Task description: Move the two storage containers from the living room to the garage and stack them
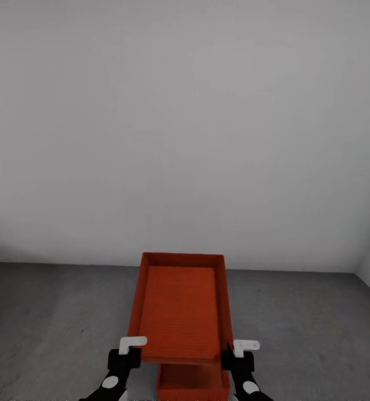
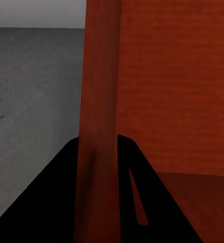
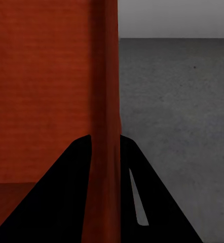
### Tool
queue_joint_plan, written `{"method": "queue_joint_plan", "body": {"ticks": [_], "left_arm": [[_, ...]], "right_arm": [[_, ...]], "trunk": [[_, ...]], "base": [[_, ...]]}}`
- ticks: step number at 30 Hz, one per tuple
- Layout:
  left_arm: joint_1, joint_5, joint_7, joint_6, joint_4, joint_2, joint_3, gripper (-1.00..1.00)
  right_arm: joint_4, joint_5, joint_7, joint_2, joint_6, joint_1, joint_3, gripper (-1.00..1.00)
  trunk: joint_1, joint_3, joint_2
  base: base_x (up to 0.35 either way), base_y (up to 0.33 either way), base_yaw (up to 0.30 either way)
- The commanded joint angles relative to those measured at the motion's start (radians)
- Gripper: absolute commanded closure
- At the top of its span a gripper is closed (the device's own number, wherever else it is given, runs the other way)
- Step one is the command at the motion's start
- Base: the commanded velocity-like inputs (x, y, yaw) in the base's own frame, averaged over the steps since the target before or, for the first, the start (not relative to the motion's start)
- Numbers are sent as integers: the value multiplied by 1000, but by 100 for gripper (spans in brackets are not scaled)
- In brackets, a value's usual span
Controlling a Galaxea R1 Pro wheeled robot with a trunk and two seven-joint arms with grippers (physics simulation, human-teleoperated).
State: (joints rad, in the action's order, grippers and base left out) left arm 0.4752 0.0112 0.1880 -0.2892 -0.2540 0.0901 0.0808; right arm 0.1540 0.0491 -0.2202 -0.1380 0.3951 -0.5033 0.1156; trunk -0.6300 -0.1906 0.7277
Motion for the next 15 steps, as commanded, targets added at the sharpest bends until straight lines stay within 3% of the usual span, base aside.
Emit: {"method": "queue_joint_plan", "body": {"ticks": [1,15], "left_arm": [[0,3,10,-1,2,-1,1,100],[0,3,10,-1,2,-1,1,100]], "right_arm": [[64,-18,13,0,8,-1,-21,100],[64,-18,13,0,8,-1,-21,100]], "trunk": [[0,-3,1],[0,-26,1]], "base": [[0,0,0],[0,0,0]]}}
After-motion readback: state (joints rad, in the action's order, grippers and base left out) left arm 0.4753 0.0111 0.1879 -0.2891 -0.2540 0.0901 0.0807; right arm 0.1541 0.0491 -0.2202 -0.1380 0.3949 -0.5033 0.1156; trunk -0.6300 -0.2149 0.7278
